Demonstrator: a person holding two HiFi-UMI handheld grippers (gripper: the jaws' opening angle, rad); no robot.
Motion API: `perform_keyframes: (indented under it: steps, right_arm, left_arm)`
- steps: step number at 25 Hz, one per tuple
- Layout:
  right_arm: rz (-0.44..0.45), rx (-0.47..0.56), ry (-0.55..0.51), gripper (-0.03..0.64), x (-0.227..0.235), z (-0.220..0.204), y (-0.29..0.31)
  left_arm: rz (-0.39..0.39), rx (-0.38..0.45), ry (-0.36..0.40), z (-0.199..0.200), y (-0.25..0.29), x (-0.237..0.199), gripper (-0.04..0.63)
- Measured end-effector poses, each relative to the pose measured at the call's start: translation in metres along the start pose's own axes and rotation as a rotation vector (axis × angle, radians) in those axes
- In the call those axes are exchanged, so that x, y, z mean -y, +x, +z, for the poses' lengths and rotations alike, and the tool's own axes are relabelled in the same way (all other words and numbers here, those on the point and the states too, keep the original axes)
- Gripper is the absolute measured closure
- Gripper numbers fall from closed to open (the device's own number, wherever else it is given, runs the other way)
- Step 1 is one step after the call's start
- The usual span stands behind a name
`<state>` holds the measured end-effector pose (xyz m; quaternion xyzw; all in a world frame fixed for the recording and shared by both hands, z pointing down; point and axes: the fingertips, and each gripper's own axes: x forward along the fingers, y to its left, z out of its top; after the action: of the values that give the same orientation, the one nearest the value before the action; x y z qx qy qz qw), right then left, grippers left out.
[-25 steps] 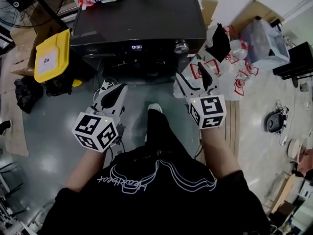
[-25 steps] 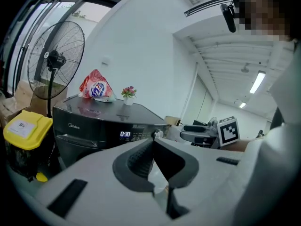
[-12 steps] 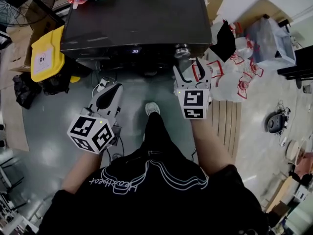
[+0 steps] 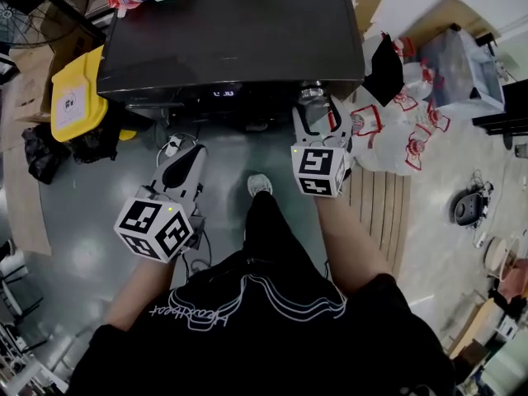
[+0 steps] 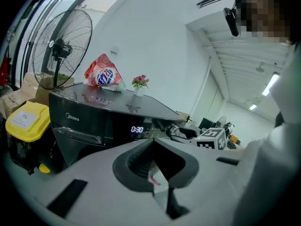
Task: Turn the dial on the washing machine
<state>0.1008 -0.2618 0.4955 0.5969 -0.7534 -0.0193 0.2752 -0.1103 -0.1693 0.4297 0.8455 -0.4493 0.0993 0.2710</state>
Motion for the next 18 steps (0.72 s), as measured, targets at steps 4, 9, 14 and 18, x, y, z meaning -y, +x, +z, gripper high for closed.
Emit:
perform_keyframes:
  steps: [4, 9, 14, 18]
  right_arm:
    - [-0.022, -0.007, 0.002, 0.331, -0.001, -0.002, 0.006]
    - [-0.044, -0.016, 0.02, 0.331, -0.001, -0.006, 0.008]
    - [-0.064, -0.012, 0.036, 0.339, 0.001, -0.005, 0.01]
    - [-0.066, -0.021, 0.039, 0.334, 0.002, -0.006, 0.009]
  left_arm:
    - [0.008, -0.012, -0.01, -0.006, -0.003, -0.005, 0.589]
    - [0.026, -0.025, -0.026, -0.013, -0.007, -0.014, 0.589]
    - [0.049, -0.021, -0.048, -0.012, -0.01, -0.026, 0.589]
    - [0.052, -0.017, -0.054, -0.011, -0.01, -0.028, 0.589]
